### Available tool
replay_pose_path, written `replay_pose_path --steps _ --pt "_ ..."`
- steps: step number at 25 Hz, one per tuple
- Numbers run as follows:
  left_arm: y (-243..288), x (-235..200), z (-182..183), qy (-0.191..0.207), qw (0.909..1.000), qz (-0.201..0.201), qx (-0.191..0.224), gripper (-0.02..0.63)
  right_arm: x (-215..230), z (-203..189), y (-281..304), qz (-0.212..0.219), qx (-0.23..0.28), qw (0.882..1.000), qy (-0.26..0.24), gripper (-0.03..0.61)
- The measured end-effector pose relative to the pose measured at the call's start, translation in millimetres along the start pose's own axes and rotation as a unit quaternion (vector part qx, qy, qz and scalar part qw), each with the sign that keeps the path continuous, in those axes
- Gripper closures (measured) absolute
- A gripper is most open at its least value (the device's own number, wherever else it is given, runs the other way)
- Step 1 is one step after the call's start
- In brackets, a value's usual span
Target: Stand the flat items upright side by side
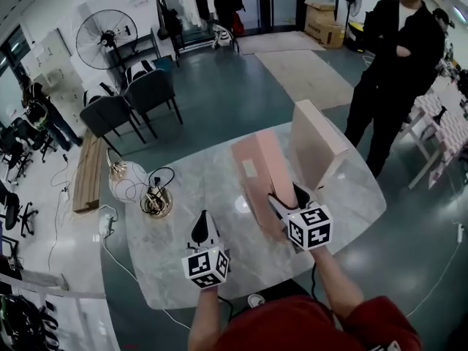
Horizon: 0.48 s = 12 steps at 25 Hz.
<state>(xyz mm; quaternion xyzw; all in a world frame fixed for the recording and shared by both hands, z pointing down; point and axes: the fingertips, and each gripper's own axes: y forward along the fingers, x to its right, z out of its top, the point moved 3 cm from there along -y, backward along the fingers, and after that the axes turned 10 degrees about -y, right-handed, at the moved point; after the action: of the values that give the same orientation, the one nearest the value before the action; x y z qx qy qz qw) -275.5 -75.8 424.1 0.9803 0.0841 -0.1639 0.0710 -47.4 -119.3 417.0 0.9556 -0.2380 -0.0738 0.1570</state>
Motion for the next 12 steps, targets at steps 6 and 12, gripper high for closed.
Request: replay_pose_path --steps 6,12 --pt "-13.1 20.6 10.3 0.005 0.9998 -0.013 0.011 0.611 11.6 -7.8 -22.4 -0.057 0.041 0.997 -0.026 0.293" --pt "-4.1 34.1 5.8 0.011 0.9996 -0.026 0.0 0.611 24.7 -12.4 -23.8 -0.088 0.073 0.992 -0.044 0.293"
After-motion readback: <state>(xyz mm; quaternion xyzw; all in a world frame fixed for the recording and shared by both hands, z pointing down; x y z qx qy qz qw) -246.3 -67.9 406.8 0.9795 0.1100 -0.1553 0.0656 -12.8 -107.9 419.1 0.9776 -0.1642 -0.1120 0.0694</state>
